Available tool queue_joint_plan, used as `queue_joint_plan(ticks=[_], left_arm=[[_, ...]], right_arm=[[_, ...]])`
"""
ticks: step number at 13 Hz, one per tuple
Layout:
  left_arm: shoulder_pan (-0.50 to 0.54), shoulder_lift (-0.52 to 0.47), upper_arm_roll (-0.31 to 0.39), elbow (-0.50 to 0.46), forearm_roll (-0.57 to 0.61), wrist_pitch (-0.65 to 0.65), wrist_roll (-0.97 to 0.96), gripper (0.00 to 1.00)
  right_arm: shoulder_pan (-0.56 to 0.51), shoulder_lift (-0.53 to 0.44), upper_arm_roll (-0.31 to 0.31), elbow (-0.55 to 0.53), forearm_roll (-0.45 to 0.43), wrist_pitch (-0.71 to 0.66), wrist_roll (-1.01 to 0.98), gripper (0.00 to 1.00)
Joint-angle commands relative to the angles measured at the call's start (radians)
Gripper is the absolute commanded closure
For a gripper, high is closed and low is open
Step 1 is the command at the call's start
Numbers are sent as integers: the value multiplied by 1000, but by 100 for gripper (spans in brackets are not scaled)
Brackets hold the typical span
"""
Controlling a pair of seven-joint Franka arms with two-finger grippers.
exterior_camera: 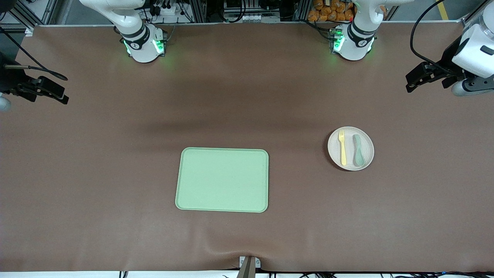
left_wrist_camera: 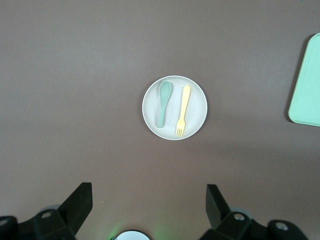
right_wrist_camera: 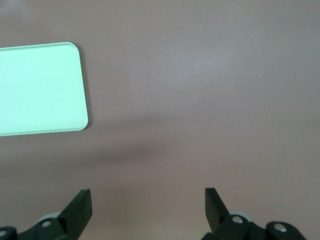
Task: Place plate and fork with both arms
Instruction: 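Move the left gripper toward the white plate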
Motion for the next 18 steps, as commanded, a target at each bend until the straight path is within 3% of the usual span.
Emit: queue_joint_plan(ticks=[1,13,15,18], left_arm=[[2,7,2,17,-15,1,21,0],[6,36,2,33,-14,2,24,0],[23,38,2,10,-15,8,23,0],[58,38,4,-120,-15,117,23,0]], right_arm=[[-28,-3,17,-5,18,-4,-5,0],[-28,-3,17,-5,19,-2,-5,0],[-27,-3,17,-5,19,-2,-5,0],[-24,-3,17,-5,19,-2,-5,0]])
